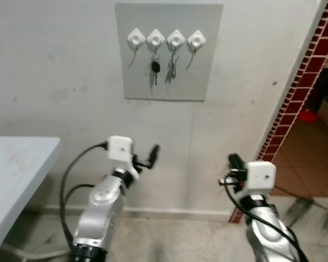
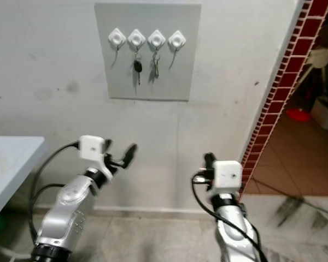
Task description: Hang keys on a hook
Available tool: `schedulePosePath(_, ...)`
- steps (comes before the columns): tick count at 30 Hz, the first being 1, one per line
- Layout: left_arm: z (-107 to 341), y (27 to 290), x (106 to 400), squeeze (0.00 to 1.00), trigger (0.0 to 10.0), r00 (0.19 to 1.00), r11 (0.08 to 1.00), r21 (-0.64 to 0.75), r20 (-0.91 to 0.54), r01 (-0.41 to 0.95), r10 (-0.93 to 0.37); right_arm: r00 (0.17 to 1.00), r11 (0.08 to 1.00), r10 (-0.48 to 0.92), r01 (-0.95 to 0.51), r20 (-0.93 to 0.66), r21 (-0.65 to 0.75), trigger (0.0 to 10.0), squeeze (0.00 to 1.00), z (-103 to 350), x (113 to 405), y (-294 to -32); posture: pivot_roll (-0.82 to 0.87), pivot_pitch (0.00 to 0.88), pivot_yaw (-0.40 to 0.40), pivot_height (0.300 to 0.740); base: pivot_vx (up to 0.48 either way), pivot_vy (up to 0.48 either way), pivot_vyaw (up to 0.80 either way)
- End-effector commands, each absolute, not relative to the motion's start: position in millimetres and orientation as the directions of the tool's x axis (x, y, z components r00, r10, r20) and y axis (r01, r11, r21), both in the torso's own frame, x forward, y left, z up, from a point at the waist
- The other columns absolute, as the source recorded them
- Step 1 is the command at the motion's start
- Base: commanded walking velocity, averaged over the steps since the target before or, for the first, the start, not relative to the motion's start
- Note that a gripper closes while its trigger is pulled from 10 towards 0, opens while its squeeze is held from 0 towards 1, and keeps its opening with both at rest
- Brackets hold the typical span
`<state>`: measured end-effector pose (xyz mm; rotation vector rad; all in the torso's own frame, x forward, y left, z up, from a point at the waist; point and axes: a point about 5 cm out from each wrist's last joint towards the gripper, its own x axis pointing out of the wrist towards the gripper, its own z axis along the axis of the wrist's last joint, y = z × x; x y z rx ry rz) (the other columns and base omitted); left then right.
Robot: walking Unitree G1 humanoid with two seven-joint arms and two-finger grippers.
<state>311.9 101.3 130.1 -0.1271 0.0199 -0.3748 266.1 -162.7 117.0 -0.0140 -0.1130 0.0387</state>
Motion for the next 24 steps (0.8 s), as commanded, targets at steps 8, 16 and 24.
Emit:
schedulePosePath(8, 131.7, 113.0, 312.6, 0.00, 10.0, 0.942, 0.936, -0.113, 0.003, 0.333, -0.335, 0.988, 0.997, 0.072, -0.073, 0.139, -0.002, 10.0, 0.00, 123.5, 267.1, -152.1, -0.01, 0.000, 0.005, 0.740, 0.416, 0.000, 0.00)
schedulePosePath(16, 131.6, 113.5, 312.7, 0.00, 10.0, 0.943, 0.937, -0.106, 0.000, 0.332, -0.334, 0.988, 0.997, 0.072, -0.072, 0.138, -0.001, 10.0, 0.00, 123.8, 267.1, -151.7, -0.01, 0.000, 0.005, 0.740, 0.417, 0.000, 0.00)
schedulePosePath(24, 132.1, 111.9, 312.3, 0.00, 10.0, 0.943, 0.935, -0.126, 0.008, 0.330, -0.332, 0.988, 0.997, 0.075, -0.076, 0.137, -0.001, 10.0, 0.00, 123.9, 267.1, -151.5, -0.01, 0.000, 0.005, 0.740, 0.413, 0.000, 0.00)
